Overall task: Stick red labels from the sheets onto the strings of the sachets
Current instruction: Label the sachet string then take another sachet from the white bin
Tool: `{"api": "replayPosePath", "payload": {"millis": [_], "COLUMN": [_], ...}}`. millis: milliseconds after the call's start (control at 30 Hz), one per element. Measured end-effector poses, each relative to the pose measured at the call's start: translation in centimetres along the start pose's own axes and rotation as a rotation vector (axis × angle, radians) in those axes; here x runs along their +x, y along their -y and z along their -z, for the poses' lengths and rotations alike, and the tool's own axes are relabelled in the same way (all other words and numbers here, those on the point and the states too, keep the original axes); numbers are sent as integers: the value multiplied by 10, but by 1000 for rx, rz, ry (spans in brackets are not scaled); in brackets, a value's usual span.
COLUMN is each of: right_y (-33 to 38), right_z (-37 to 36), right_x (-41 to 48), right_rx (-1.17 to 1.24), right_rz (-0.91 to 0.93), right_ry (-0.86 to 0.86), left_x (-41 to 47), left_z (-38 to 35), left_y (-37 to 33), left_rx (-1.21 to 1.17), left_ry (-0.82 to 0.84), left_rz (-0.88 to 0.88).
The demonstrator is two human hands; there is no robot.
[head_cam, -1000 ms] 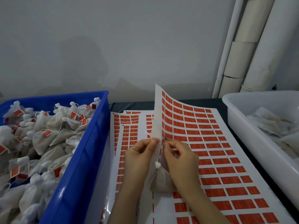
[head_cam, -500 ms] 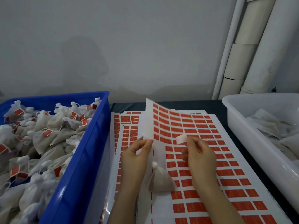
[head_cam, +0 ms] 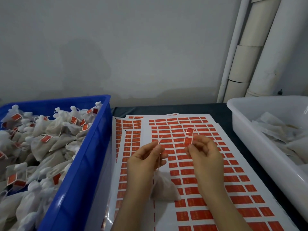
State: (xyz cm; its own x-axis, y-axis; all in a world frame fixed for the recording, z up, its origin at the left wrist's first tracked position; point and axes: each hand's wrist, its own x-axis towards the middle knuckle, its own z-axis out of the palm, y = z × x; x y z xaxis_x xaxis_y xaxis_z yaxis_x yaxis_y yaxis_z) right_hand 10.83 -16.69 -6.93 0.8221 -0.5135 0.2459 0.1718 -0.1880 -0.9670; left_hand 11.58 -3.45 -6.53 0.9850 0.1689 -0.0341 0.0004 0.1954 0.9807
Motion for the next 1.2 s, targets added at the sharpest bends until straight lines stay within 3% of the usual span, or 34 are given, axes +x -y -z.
{"api": "replayPosePath", "payload": {"millis": [167,433,800,1200], "right_y": [4,16,13,13], "right_z": [3,-1,-3,-4], "right_x": [-2,-15,-15,-15], "right_rx": [87,139,173,121], "right_rz": [26,111,69,56], "right_ry": [15,306,293,278], "left_x": [-3,-4,-4,-4], "left_z": [-4,-5,-3,-2], "left_y": [-3,-1,3,3], "left_rx": [-106,-159,-201,-148], "left_ry": [84,287,414,394], "left_rz": [112,194,183,155]}}
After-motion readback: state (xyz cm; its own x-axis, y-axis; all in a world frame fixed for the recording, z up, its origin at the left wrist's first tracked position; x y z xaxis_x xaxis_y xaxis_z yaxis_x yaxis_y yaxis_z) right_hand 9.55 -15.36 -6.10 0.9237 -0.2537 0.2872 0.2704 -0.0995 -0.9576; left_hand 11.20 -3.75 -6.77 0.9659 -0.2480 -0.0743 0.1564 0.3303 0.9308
